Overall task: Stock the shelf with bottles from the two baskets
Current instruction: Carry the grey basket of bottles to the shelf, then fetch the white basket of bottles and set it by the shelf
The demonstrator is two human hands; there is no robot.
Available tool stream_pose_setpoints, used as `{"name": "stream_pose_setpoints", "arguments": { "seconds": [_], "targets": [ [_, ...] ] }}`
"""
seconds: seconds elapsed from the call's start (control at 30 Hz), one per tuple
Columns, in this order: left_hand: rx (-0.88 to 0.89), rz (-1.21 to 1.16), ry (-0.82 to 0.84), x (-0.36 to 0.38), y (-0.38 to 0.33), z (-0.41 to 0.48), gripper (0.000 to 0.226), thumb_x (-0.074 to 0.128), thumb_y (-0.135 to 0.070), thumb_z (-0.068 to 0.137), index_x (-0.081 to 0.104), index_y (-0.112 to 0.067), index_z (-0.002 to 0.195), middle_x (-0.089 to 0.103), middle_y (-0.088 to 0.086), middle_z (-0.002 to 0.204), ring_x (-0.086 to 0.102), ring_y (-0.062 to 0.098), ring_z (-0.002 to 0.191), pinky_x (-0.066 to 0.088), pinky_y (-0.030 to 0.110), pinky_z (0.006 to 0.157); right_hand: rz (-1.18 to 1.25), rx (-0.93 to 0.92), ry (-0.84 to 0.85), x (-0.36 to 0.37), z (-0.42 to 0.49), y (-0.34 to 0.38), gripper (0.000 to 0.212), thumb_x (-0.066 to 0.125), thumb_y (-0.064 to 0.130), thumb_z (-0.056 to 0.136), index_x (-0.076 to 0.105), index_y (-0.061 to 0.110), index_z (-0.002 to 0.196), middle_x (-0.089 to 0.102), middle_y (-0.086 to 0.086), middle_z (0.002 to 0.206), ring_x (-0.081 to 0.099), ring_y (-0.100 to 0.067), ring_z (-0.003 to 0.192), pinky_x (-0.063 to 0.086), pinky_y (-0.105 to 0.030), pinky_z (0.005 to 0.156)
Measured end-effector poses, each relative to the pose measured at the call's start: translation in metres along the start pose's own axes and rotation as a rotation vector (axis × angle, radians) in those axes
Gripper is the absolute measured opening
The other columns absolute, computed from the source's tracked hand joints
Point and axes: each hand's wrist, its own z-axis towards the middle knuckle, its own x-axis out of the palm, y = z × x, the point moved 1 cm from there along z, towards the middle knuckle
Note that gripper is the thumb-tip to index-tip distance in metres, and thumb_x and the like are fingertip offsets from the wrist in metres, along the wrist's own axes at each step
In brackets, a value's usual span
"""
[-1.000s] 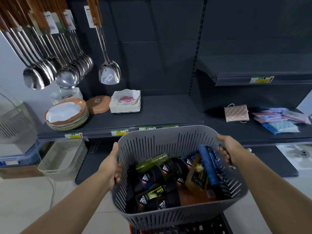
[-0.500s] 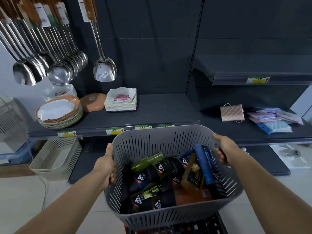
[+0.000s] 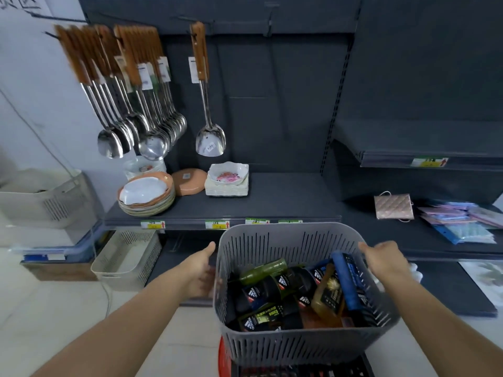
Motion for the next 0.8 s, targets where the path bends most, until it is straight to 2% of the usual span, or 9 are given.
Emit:
{"name": "stream_pose_setpoints", "arguments": {
  "seconds": [0.07, 0.17, 0.23, 0.3, 0.37, 0.43, 0.5, 0.67, 0.8],
  "targets": [
    [-0.004, 0.06, 0.01, -0.014, -0.003, -0.02, 0.072, 0.046, -0.056, 0.095, 0.054, 0.01, 0.122, 0.059, 0.026, 0.119, 0.059, 0.031, 0.087, 0.052, 0.039, 0.076, -0.092, -0.056, 0.044, 0.001, -0.016, 0.014, 0.042, 0.062, 0.045, 0.086, 0.055, 0.006, 0.1, 0.059, -0.018, 0.1, 0.056, -0.038, 0.104, 0.04, -0.036, 0.08],
    [0.031, 0.046, -0.006, -0.036, -0.003, -0.055, 0.067, 0.051, -0.055, 0.093, 0.059, 0.007, 0.116, 0.067, 0.021, 0.102, 0.061, 0.029, 0.072, 0.052, 0.034, 0.064, -0.083, -0.19, 0.168, 0.011, -0.053, 0.049, 0.046, 0.062, 0.035, 0.09, 0.044, 0.013, 0.054, 0.051, -0.005, 0.056, 0.054, -0.024, 0.061, 0.034, -0.033, 0.06],
    [0.039, 0.0, -0.032, -0.056, 0.004, -0.084, 0.063, 0.05, -0.056, 0.093, 0.061, 0.004, 0.11, 0.067, 0.019, 0.098, 0.061, 0.028, 0.072, 0.051, 0.032, 0.06, -0.064, -0.266, 0.296, 0.026, -0.08, 0.073, 0.052, 0.063, 0.03, 0.091, 0.042, 0.011, 0.048, 0.041, -0.003, 0.048, 0.043, -0.021, 0.049, 0.028, -0.033, 0.055],
    [0.034, -0.04, -0.049, -0.081, 0.017, -0.115, 0.06, 0.048, -0.057, 0.094, 0.062, 0.0, 0.104, 0.067, 0.016, 0.097, 0.062, 0.029, 0.076, 0.051, 0.033, 0.062, 0.003, -0.293, 0.446, 0.046, -0.114, 0.096, 0.036, 0.065, 0.032, 0.09, 0.066, -0.003, 0.08, 0.058, -0.012, 0.073, 0.054, -0.024, 0.067, 0.036, -0.03, 0.064],
    [0.021, -0.082, -0.095, -0.116, 0.036, -0.143, 0.057, 0.047, -0.057, 0.094, 0.062, -0.002, 0.102, 0.068, 0.016, 0.098, 0.063, 0.03, 0.079, 0.052, 0.034, 0.064, 0.036, -0.289, 0.583, 0.064, -0.154, 0.117, 0.042, 0.065, 0.036, 0.09, 0.061, 0.001, 0.112, 0.063, -0.015, 0.105, 0.059, -0.028, 0.093, 0.041, -0.033, 0.076],
    [0.012, -0.083, -0.182, -0.159, 0.056, -0.168, 0.057, 0.048, -0.056, 0.094, 0.063, -0.002, 0.104, 0.071, 0.015, 0.1, 0.066, 0.031, 0.08, 0.054, 0.034, 0.068, -0.058, -0.412, 0.659, 0.08, -0.195, 0.136, 0.026, 0.064, 0.037, 0.091, 0.057, 0.012, 0.087, 0.059, -0.01, 0.084, 0.057, -0.023, 0.078, 0.039, -0.03, 0.073],
    [0.018, -0.002, -0.301, -0.205, 0.072, -0.191, 0.055, 0.052, -0.055, 0.092, 0.064, -0.002, 0.105, 0.072, 0.013, 0.101, 0.067, 0.03, 0.082, 0.055, 0.034, 0.073, -0.184, -0.564, 0.638, 0.095, -0.229, 0.16, 0.036, 0.063, 0.035, 0.09, 0.042, 0.016, 0.068, 0.05, -0.006, 0.07, 0.05, -0.02, 0.065, 0.034, -0.031, 0.064],
    [0.042, 0.351, -0.625, -0.325, 0.095, -0.219, 0.044, 0.06, -0.044, 0.092, 0.064, -0.001, 0.094, 0.068, 0.013, 0.091, 0.058, 0.024, 0.065, 0.044, 0.025, 0.056, -0.478, -0.904, 0.63, 0.15, -0.311, 0.234, 0.025, 0.059, 0.041, 0.089, 0.052, 0.016, 0.09, 0.06, -0.001, 0.093, 0.056, -0.021, 0.087, 0.038, -0.031, 0.062],
    [0.002, 0.777, -0.719, -0.416, 0.092, -0.213, 0.047, 0.061, -0.053, 0.087, 0.066, -0.009, 0.103, 0.068, 0.006, 0.1, 0.063, 0.021, 0.086, 0.052, 0.029, 0.076, -0.706, -1.075, 0.718, 0.239, -0.372, 0.299, 0.032, 0.057, 0.043, 0.089, 0.058, 0.015, 0.104, 0.061, -0.006, 0.114, 0.057, -0.026, 0.11, 0.039, -0.031, 0.073]
  ]
}}
